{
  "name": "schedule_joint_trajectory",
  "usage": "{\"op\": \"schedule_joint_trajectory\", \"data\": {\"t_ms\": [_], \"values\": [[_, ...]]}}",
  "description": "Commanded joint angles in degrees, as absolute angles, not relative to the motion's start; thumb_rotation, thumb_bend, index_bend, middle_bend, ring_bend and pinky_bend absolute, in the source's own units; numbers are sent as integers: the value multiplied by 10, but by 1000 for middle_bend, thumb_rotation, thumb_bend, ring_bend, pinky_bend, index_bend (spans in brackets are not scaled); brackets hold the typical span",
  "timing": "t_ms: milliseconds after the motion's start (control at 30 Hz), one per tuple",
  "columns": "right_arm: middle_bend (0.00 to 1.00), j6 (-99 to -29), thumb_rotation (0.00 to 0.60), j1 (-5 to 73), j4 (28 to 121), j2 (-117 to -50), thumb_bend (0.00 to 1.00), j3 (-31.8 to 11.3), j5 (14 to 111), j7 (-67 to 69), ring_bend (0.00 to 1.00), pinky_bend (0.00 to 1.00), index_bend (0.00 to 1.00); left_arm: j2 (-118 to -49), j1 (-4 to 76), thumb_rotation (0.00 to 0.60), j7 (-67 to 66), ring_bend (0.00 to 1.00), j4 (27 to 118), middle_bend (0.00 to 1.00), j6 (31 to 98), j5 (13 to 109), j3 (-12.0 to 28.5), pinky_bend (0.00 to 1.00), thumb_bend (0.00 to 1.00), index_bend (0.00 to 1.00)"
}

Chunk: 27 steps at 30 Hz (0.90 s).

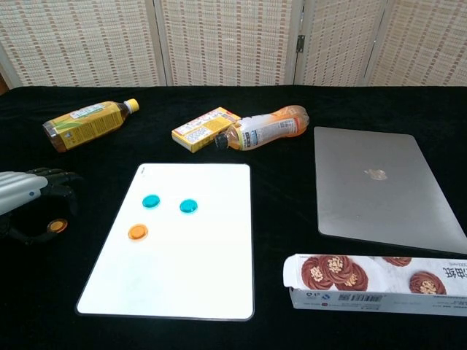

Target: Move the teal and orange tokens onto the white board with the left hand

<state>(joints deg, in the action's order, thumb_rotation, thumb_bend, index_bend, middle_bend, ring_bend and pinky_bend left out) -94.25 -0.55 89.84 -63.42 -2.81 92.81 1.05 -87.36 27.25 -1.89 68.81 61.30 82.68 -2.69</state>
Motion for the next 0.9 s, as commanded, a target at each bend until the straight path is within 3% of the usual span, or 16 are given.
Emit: {"op": "schedule_joint_trajectory", "data": {"t_ms": [33,667,900], "values": [[79,-944,589,-6,898,-635,209,-28,929,11,35,0,0,-875,271,600,-18,0,684,108,611,826,-26,0,432,410],[79,-952,588,-12,896,-636,209,-26,931,12,34,0,0,-881,265,600,0,0,661,108,599,827,-20,0,432,427],[79,-954,588,-13,896,-636,209,-26,932,13,34,0,0,-887,265,600,8,0,650,112,601,831,-17,0,445,495]]}}
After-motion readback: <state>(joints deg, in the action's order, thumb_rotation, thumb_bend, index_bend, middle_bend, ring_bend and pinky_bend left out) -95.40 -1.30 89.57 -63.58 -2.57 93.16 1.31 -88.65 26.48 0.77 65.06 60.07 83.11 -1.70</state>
